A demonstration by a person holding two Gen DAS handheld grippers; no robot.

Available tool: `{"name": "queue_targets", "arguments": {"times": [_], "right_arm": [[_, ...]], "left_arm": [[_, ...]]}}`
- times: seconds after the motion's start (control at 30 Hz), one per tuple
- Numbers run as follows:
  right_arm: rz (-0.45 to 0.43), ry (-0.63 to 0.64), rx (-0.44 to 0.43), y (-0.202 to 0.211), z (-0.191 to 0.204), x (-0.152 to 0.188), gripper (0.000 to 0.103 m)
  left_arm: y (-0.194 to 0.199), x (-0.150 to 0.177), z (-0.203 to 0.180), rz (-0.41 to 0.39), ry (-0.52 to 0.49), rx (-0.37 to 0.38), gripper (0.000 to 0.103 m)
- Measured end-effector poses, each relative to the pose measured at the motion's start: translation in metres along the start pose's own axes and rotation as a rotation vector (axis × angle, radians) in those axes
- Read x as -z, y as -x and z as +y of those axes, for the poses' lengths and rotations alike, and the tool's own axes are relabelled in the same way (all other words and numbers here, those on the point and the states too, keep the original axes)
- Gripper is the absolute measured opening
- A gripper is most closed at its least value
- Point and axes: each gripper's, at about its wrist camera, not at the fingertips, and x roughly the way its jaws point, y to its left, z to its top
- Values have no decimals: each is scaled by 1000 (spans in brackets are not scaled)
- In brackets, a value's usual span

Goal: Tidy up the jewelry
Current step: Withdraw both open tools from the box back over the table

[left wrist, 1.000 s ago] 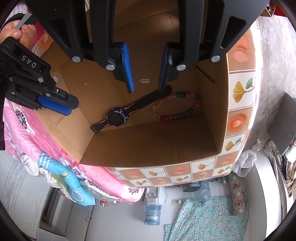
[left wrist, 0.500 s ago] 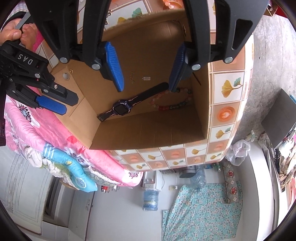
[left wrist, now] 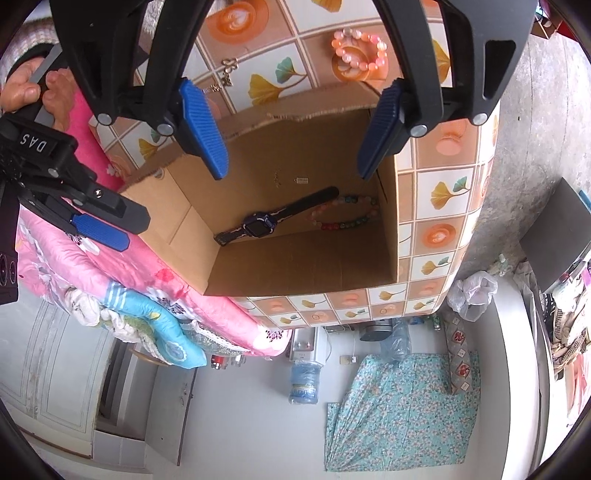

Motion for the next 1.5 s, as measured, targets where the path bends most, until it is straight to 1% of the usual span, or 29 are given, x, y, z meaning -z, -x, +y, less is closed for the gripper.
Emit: {"name": "queue_targets", "arguments": {"times": [0.2,0.4,0.5,0.77,1.17,1.27,1.33,1.5], "right_arm": [[-31,40,-38,21,9,17,79],[-24,63,-32,27,10,31,86],[-5,59,-39,28,9,38,88],[52,17,-7,26,0,54,89],[159,-37,42,8,-16,70,89],[184,-33,71,4,-18,72,92],[201,-23,104,1,-19,74,95],[259,18,203,-7,-19,78,95]], "left_arm": [[14,19,-2,-7,-3,18,76],[14,31,-5,3,-9,28,79],[12,34,-6,8,-3,31,79],[7,37,-5,15,-4,25,80],[-2,40,-2,38,8,11,80],[-4,40,-1,42,7,6,80],[-5,40,-2,46,7,4,80],[-9,41,-2,51,5,2,80]]}}
